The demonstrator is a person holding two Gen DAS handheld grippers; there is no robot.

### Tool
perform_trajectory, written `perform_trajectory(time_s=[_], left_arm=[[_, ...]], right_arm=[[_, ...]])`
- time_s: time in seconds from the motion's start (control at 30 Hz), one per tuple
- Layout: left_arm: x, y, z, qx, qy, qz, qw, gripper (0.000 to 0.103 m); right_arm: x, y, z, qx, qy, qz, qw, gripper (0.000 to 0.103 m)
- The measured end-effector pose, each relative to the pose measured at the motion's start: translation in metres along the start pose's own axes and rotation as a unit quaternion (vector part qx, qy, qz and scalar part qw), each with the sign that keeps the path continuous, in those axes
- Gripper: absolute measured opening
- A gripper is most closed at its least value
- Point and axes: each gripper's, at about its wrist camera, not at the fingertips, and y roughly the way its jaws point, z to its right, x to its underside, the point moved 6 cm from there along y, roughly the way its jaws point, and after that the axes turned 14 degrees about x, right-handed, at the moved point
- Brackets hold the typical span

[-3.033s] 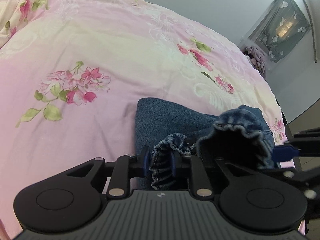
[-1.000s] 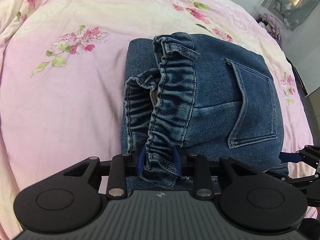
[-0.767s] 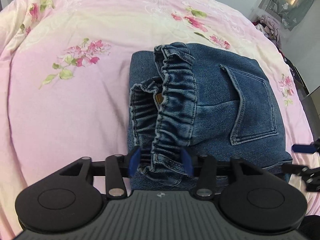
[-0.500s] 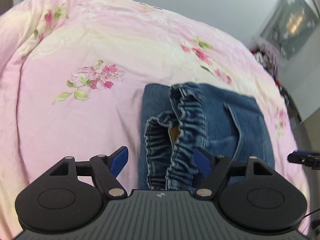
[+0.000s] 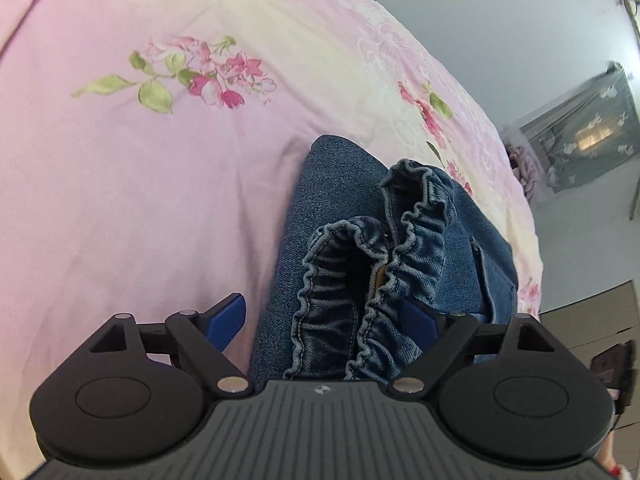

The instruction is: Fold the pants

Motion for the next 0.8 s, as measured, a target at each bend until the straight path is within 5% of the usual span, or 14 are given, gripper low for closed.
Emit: perform_trajectory(time_s=[0.17, 0.57, 0.8], left_arm=[[-0.008, 0.009, -0.011, 0.048, -0.04, 0.001, 0.998, 0.103], [-0.019, 0.039, -0.011, 0.09, -0.056, 0.002, 0.9944, 0.103], [-0.019, 0.044, 0.006, 0.042, -0.029, -0.003, 0.9987, 0.103]], right_arm=[[-0.017, 0.018, -0.007, -0.034, 0.028, -0.012, 0.999, 0.083], [-0.041, 0.044, -0.013, -0.057, 0.039, -0.017, 0.997, 0.081], [-0.037, 0.021, -0.017, -0.058, 0.013, 0.0, 0.998, 0.053]])
